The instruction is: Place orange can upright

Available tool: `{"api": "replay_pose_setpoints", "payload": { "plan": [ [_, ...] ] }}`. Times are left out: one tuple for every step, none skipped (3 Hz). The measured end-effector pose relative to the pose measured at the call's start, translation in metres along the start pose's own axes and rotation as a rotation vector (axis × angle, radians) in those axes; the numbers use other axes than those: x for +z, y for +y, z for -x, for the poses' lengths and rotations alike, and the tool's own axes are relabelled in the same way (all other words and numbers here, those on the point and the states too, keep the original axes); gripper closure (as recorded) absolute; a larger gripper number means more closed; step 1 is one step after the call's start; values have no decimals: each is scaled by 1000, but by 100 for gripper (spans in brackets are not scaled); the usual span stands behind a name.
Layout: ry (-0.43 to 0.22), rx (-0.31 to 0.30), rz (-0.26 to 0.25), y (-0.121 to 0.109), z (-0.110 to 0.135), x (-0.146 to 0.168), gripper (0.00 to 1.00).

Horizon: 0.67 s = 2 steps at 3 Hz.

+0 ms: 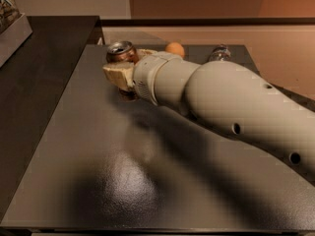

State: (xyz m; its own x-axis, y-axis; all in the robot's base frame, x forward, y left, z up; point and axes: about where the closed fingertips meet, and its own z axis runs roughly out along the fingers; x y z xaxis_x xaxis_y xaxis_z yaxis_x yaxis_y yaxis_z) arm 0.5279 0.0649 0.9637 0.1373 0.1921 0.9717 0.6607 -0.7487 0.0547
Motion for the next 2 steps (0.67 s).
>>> {"api": "replay_pose_setpoints", "payload": {
  "plan": [
    [19, 7, -2, 3, 15, -2, 100],
    [37, 16, -2, 5, 29, -5, 100]
  ]
}}
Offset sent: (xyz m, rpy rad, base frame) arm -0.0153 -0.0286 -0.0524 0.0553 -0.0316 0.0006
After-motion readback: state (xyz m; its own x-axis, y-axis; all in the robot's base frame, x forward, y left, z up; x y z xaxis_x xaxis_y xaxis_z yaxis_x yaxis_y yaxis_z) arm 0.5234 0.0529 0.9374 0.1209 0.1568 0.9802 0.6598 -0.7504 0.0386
